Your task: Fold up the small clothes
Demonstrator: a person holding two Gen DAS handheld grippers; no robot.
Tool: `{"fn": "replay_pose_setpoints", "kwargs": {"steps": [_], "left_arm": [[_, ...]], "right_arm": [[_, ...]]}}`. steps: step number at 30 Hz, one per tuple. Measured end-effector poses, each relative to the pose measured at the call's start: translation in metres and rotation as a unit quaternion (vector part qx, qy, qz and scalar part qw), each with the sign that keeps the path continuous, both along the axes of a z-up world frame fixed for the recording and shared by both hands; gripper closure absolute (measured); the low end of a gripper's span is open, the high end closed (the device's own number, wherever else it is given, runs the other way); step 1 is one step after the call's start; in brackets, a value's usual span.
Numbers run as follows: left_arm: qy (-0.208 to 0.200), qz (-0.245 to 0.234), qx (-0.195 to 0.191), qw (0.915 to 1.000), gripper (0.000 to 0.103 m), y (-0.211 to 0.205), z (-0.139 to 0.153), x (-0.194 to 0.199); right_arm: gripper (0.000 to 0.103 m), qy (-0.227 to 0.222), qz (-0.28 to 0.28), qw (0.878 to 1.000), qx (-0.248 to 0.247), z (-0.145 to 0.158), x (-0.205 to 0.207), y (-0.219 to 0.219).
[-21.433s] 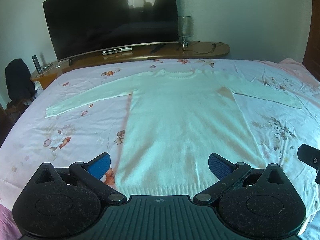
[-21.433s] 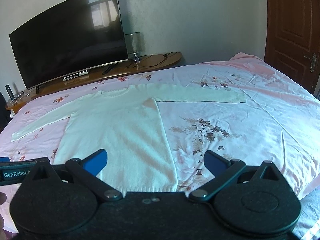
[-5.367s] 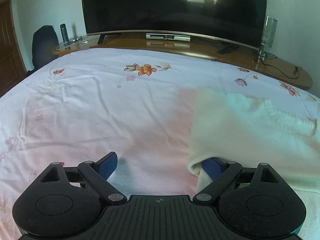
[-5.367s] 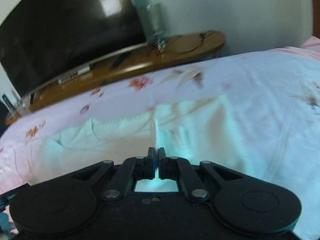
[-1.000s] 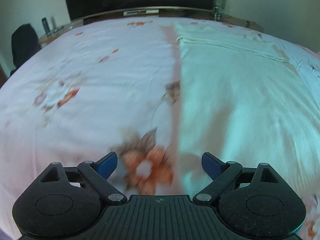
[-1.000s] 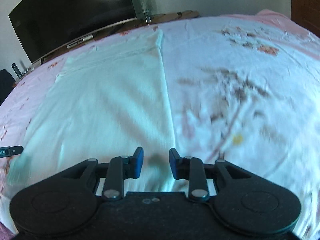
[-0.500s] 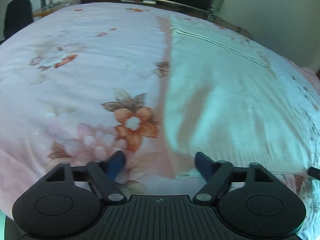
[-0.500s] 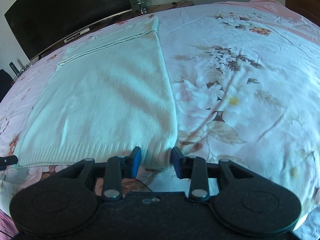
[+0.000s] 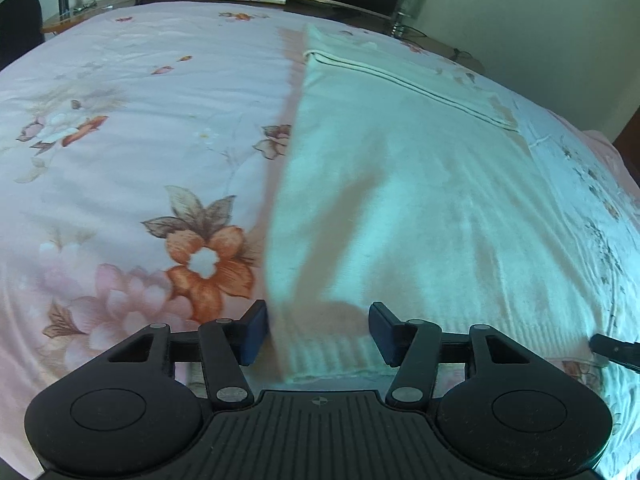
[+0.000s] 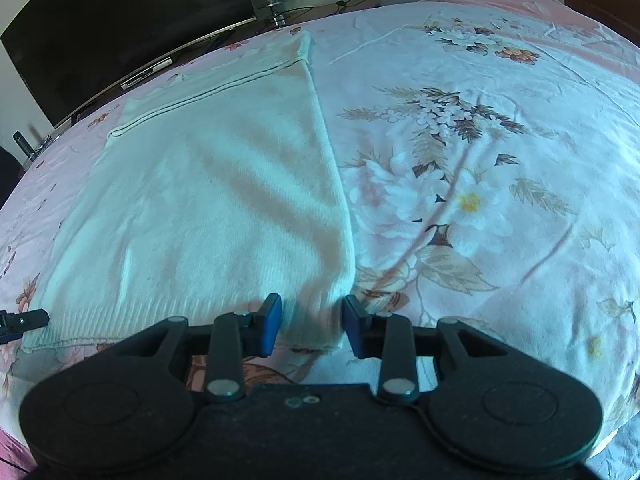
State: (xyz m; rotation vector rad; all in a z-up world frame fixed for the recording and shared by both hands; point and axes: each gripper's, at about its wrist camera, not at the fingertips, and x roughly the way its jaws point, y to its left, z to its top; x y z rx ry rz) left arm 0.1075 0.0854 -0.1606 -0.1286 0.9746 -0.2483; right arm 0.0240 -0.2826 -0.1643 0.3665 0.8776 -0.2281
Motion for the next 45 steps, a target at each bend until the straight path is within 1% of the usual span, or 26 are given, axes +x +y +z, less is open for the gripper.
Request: {"fn": "replay_pose_setpoints", "kwargs": {"steps": [1,2,3,5,6,7,8,9,10,11,14,15,18,21,23,24,26,28,32,35,39,42,45], "left_arm": [[0.001,-0.002,-0.002,1.0000,0.049,-0.002,0.000,0.000],[0.002,-0.005,-0.005,1.0000,0.052,-0.004,0.000,0.000],[0.001,-0.005,-0.002,1.0000,0.058,-0.006,0.001,0.000],[0.004,-0.002,-0.004,1.0000,0.059,-0.006,0.001,0.001],[0.005,0.001,-0.008,1.0000,0.064,-0.005,0.001,0.002],[0.006,0.005,-0.010,0.9999,0.074,-0.003,0.001,0.002],[0.009,0.007,-0.014,0.9998,0.078,-0.001,0.002,0.003],[0.010,0.008,-0.017,0.9998,0.085,0.001,0.002,0.003],[0.010,0.007,-0.019,0.9998,0.087,0.002,0.002,0.003],[0.009,0.005,-0.018,0.9998,0.088,0.003,0.002,0.003],[0.007,0.001,-0.017,0.9998,0.090,0.002,0.000,0.004],[0.007,0.002,-0.019,0.9998,0.091,0.002,-0.001,0.005],[0.011,0.012,-0.039,0.9991,0.093,0.005,0.001,0.007],[0.000,0.014,-0.056,0.9983,0.093,0.008,0.011,0.011],[-0.021,0.014,-0.064,0.9977,0.093,0.006,0.023,0.017],[-0.030,0.013,-0.069,0.9971,0.093,0.005,0.030,0.022],[-0.053,0.010,-0.073,0.9959,0.093,0.001,0.044,0.034],[-0.067,0.009,-0.078,0.9946,0.093,-0.004,0.054,0.048],[-0.099,0.006,-0.079,0.9920,0.093,-0.019,0.074,0.088],[-0.114,0.017,-0.084,0.9898,0.093,-0.031,0.080,0.124],[-0.134,0.036,-0.085,0.9867,0.093,-0.048,0.080,0.178],[-0.144,0.048,-0.077,0.9853,0.093,-0.063,0.075,0.225],[-0.154,0.057,-0.073,0.9837,0.093,-0.078,0.070,0.273]], "right_arm": [[0.067,0.001,-0.003,1.000,0.005,-0.001,0.001,-0.001],[0.066,0.001,-0.004,1.000,0.007,-0.001,0.001,-0.001],[0.065,0.002,-0.002,1.000,0.007,-0.001,0.002,0.000],[0.065,0.004,0.001,1.000,0.003,0.000,0.003,0.001],[0.065,0.005,0.003,1.000,0.004,0.000,0.004,0.002],[0.066,0.006,0.006,1.000,0.002,0.000,0.005,0.003],[0.068,0.007,0.007,1.000,0.001,0.000,0.005,0.004],[0.069,0.007,0.008,1.000,0.003,0.000,0.006,0.004],[0.073,0.009,0.011,1.000,0.006,0.000,0.007,0.004],[0.079,0.010,0.016,1.000,0.008,0.000,0.007,0.004],[0.090,0.012,0.022,0.999,0.022,-0.002,0.009,0.004],[0.092,0.012,0.023,0.999,0.023,-0.002,0.010,0.004],[0.093,0.009,0.021,0.999,0.035,-0.002,0.011,0.001],[0.094,-0.015,0.006,0.997,0.070,0.005,0.006,-0.009],[0.094,-0.036,0.002,0.994,0.104,0.014,0.007,-0.017],[0.094,-0.048,0.000,0.992,0.113,0.020,0.009,-0.021],[0.094,-0.070,-0.003,0.990,0.122,0.032,0.016,-0.027],[0.094,-0.092,-0.001,0.989,0.119,0.046,0.028,-0.031],[0.094,-0.128,0.007,0.986,0.106,0.069,0.062,-0.039],[0.094,-0.147,0.014,0.984,0.100,0.078,0.102,-0.047],[0.094,-0.166,0.014,0.982,0.095,0.080,0.162,-0.060],[0.095,-0.181,0.011,0.979,0.091,0.078,0.206,-0.071],[0.095,-0.182,0.010,0.979,0.090,0.071,0.255,-0.083]]}}
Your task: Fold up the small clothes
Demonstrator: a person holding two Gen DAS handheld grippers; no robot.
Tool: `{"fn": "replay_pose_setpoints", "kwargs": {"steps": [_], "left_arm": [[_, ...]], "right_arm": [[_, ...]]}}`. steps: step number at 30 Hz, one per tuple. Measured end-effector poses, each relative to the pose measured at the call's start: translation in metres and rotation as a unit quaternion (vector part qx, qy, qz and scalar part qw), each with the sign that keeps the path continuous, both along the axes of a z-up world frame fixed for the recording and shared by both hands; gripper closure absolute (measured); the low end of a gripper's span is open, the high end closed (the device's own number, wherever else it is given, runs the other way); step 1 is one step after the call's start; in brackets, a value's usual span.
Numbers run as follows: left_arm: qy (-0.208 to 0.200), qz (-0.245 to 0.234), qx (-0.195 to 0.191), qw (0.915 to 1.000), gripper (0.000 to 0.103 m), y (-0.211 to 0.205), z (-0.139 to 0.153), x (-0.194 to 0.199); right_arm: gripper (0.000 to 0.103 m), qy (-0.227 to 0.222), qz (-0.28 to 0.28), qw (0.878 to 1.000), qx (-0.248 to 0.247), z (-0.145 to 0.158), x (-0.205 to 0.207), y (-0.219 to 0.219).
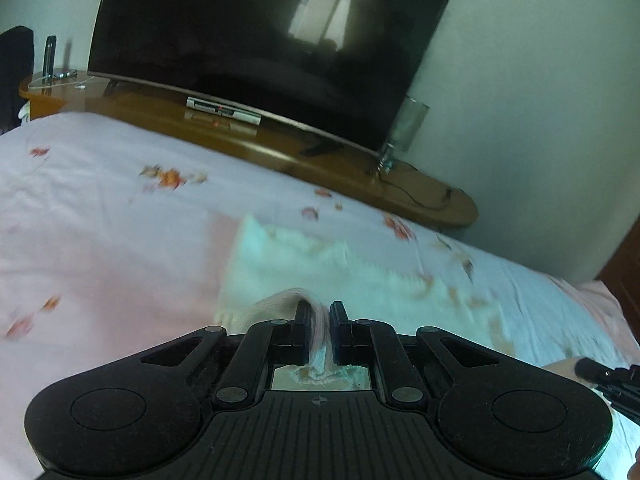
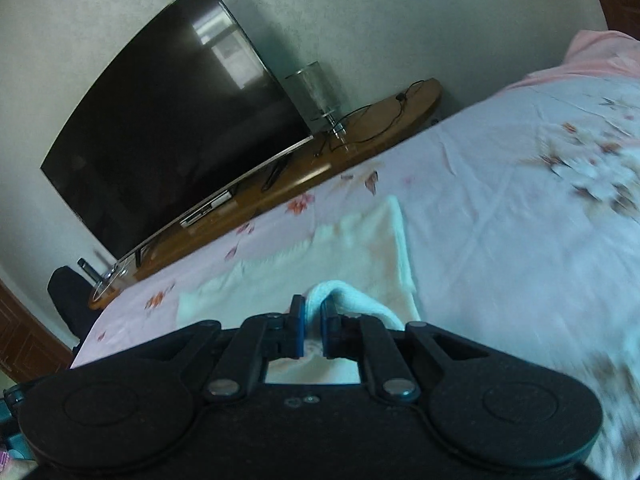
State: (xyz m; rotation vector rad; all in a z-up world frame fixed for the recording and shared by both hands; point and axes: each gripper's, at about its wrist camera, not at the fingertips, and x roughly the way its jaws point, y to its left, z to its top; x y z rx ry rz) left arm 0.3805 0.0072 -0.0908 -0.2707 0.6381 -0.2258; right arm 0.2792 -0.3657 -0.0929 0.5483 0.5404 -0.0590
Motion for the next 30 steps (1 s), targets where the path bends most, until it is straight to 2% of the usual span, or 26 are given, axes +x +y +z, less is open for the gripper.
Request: {"fn": "replay_pose_setpoints", "kwargs": {"steps": [4,8,13,15,18,20,21,23,30], "left_arm": [[0.002,0.011,0.003,0.9999,0.093,-0.018,-0.011,0.062],[0.036,0.033,0.010,0.9987,0.093,-0.030,-0.032,0.121],[0.053,0.053,0.053,0.9958,0.093,-0.040,-0.053,0.159],[0.060,0.052,0.061,0.9950,0.093,-0.039,-0.054,0.167],[0.061,0.041,0.067,0.9950,0.093,-0.029,-0.048,0.167],[0.060,0.021,0.089,0.9940,0.093,-0.023,-0.046,0.165],[0.061,0.006,0.099,0.9932,0.093,-0.020,-0.046,0.162],[0.063,-0.019,0.110,0.9917,0.093,-0.015,-0.049,0.156],[0.086,-0.053,0.134,0.9859,0.092,-0.026,-0.066,0.158]], "right_arm": [[0.095,0.002,-0.002,1.000,-0.005,-0.010,0.058,-0.012],[0.095,0.024,-0.007,1.000,-0.001,-0.029,0.113,-0.027],[0.094,0.068,-0.013,0.998,0.013,-0.066,0.156,-0.040],[0.090,0.075,-0.009,0.997,-0.009,-0.073,0.165,-0.036],[0.066,0.067,-0.006,0.997,-0.040,-0.073,0.166,-0.031],[0.030,0.053,-0.008,0.997,-0.055,-0.065,0.163,-0.031],[0.028,0.044,-0.006,0.997,-0.070,-0.060,0.159,-0.031],[0.037,0.042,0.007,0.995,-0.088,-0.055,0.159,-0.033],[0.039,0.084,0.041,0.987,-0.132,-0.071,0.170,-0.023]]}}
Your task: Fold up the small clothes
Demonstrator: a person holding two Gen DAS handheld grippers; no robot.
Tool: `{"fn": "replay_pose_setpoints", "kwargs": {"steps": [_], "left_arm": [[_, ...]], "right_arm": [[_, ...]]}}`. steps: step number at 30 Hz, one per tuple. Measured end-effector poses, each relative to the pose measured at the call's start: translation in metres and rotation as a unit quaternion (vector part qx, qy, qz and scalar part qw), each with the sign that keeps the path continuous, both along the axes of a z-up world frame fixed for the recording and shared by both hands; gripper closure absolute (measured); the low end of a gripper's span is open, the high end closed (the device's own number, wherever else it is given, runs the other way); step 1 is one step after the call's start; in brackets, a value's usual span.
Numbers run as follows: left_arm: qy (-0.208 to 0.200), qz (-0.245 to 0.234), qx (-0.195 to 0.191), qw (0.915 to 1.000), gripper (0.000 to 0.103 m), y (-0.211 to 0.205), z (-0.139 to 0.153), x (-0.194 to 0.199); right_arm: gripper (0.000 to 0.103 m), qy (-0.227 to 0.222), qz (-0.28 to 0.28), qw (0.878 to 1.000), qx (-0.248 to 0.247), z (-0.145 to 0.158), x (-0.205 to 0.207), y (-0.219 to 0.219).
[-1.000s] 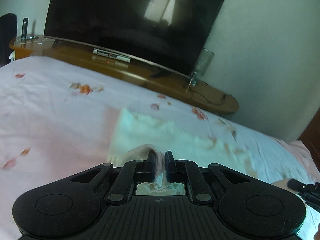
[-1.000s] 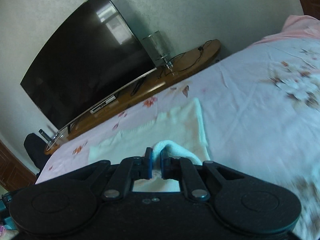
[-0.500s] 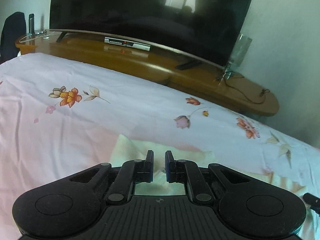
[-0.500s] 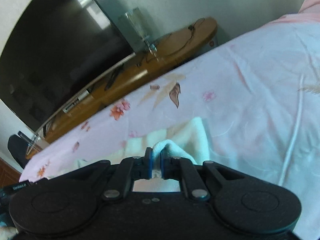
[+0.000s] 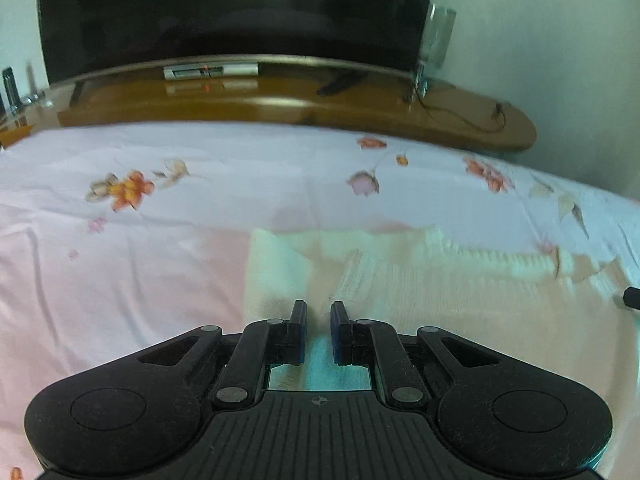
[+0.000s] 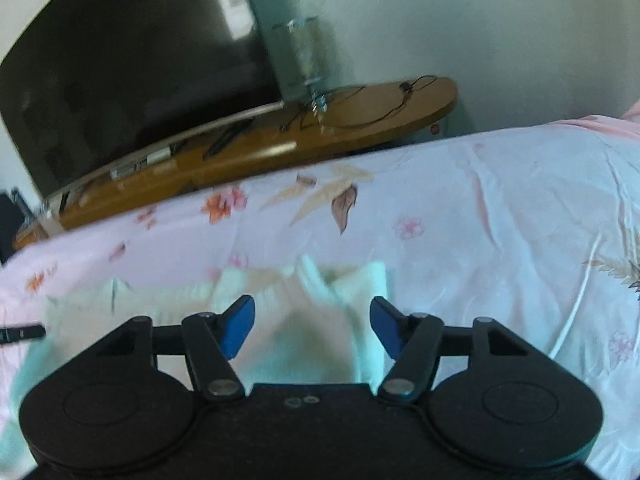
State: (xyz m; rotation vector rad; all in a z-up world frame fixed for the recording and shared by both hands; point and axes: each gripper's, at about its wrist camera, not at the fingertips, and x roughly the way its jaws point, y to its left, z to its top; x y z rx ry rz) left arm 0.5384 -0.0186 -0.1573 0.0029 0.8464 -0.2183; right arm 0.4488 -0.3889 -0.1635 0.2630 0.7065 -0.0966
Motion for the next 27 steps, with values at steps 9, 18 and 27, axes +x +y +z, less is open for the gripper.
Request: {"fn": "replay_pose_setpoints", "kwargs": {"steps": [9,18,27], "left_arm": [[-0.018,-0.021,-0.014,0.9995,0.000,-0.005,0.005,-0.009],[-0.002,0.013,-0.031,0.9994,0.062,0.002,-0.008,0.007],[-0.044,0.007,-0.019,0.9988,0.091,0.003,0.011,-0.004]], "right_arm": [[0.057,0.016,0.032,0.999,0.020,-0.004,0.009,0.000],[0.082,0.018,0.031,0.998,0.045,-0.005,0.018,-0.007],[0.093,-0.037,0.043,0.998,0.017,0.019,0.006,0.008]]}}
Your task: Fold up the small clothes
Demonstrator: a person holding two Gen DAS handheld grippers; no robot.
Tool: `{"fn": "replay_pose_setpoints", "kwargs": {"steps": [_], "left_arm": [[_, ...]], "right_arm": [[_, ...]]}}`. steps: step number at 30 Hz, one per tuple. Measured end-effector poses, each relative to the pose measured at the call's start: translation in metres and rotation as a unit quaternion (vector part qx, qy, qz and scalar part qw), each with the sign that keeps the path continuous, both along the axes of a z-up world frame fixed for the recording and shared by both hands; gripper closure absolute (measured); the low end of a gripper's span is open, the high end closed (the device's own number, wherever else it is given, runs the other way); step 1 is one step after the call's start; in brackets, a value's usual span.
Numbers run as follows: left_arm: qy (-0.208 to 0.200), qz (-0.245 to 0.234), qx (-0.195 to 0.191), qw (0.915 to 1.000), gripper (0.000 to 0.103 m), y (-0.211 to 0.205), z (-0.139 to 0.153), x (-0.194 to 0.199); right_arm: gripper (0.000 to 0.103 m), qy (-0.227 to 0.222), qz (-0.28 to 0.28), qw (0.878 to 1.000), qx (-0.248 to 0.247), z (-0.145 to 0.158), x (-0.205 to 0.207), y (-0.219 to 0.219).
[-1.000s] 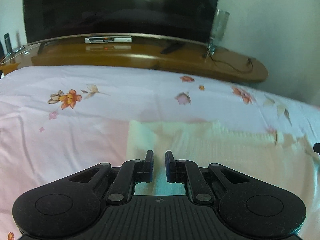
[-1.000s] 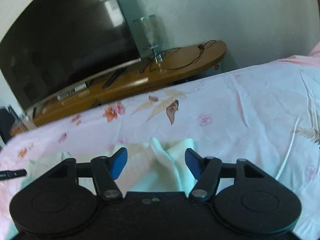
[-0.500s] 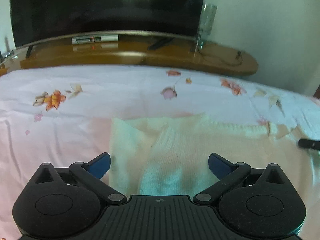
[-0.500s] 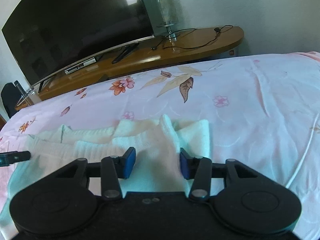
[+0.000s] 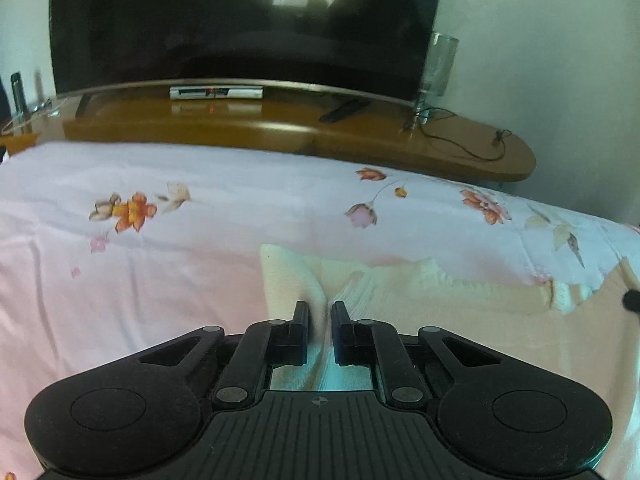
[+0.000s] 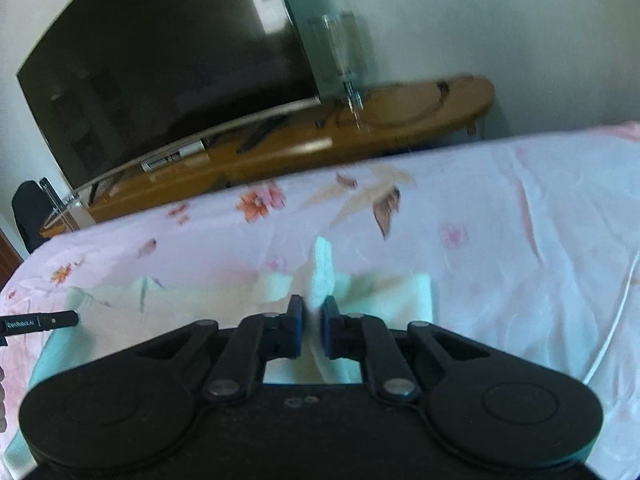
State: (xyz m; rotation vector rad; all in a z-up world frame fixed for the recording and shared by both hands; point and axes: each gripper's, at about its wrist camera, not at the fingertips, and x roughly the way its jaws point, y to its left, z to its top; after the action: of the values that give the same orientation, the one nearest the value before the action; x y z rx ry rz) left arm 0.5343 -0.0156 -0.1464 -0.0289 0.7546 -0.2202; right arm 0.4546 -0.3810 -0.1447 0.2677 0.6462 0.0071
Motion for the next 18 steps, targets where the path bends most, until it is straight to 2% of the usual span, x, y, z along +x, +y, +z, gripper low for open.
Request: {"fn": "replay_pose_setpoints", "kwargs": {"steps": [4,5,6,7,8,9,10,11,12,14,15,16,18], "left_arm": [[-0.002,-0.018,0.033,0.9993,0.089,0.000,0.003,-0.005],[-0.006,-0.023,0.038,0.9990,0.084,-0.001,0.007,-0.008],[-0.011,-0.030,0.038,0.9988,0.059,-0.003,0.010,-0.011],[-0.020,-0.035,0.038,0.9985,0.016,-0.005,0.013,-0.014],[-0.036,-0.037,0.040,0.9978,0.005,-0.008,0.016,-0.019],[-0.060,-0.039,0.043,0.9965,0.000,-0.011,0.020,-0.025],[-0.073,-0.049,0.047,0.9950,0.000,-0.014,0.022,-0.027],[-0.069,-0.062,0.056,0.9942,0.000,-0.018,0.022,-0.025],[-0.052,-0.063,0.063,0.9947,0.001,-0.021,0.018,-0.018],[-0.034,-0.070,0.048,0.9958,0.003,-0.021,0.012,-0.010],[-0.026,-0.076,0.044,0.9958,0.019,-0.021,0.010,-0.006],[-0.013,-0.081,0.044,0.9956,0.041,-0.022,0.006,-0.002],[0.017,-0.082,0.036,0.9958,0.061,-0.020,-0.003,0.009]], "right_arm": [[0.092,0.009,0.009,1.000,-0.011,0.001,0.001,0.003],[0.092,0.015,0.008,1.000,-0.011,-0.001,0.002,0.001],[0.092,0.022,0.005,1.000,-0.005,-0.005,0.003,-0.001],[0.092,0.026,0.003,1.000,0.000,-0.007,0.003,-0.004],[0.091,0.030,-0.001,1.000,0.003,-0.010,0.003,-0.006],[0.090,0.032,-0.002,0.999,0.004,-0.012,0.003,-0.007],[0.088,0.035,-0.003,0.999,0.005,-0.014,0.003,-0.008],[0.087,0.037,-0.004,0.999,0.007,-0.016,0.002,-0.008],[0.087,0.037,-0.004,0.999,0.009,-0.017,0.002,-0.009],[0.087,0.039,-0.004,0.999,0.008,-0.018,0.002,-0.009],[0.087,0.039,-0.005,0.999,0.010,-0.018,0.002,-0.009],[0.087,0.038,-0.005,0.999,0.013,-0.018,0.002,-0.010],[0.086,0.040,-0.004,0.999,0.012,-0.018,0.002,-0.010]]}}
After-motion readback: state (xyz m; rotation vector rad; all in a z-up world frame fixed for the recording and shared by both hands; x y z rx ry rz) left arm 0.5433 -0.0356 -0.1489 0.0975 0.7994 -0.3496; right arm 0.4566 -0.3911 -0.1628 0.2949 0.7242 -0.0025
